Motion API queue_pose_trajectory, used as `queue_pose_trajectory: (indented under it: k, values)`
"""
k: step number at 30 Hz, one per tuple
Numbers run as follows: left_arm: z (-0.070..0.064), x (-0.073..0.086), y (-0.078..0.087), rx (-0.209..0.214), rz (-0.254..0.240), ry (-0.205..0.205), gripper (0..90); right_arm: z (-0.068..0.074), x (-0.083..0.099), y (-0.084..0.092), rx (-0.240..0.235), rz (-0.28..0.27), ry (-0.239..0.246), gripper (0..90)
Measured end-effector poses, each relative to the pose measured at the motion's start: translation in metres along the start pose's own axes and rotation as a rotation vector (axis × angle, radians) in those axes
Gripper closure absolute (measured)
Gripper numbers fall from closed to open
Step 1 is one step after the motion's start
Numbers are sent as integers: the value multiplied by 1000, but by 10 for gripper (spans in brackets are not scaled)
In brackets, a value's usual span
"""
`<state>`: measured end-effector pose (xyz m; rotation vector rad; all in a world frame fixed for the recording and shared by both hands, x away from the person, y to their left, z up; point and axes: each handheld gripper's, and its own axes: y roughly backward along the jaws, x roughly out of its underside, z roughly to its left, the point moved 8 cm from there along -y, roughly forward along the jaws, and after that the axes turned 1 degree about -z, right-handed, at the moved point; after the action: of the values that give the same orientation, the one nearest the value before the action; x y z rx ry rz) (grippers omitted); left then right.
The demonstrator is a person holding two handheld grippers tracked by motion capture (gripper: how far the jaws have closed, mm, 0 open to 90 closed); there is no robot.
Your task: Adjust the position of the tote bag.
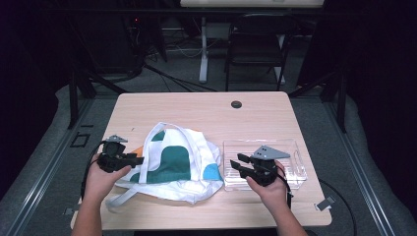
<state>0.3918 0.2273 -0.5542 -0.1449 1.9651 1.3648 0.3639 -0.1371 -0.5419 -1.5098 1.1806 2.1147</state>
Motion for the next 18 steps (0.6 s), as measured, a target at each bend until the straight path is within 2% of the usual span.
queue_pose_trajectory:
  k: [3,7,12,18]
  values:
    - [0,1,0,5,-6,9,627,2,-1,-2,-11,-2,-10,620]
    - [1,5,-4,10,17,9,642,3,-2,-3,-11,-2,-2,629]
    - [2,10,-10,19,42,18,649,0,-2,-4,6,-6,-3,605]
    - [2,14,-14,25,56,28,654,-1,-4,-5,5,-18,-15,593]
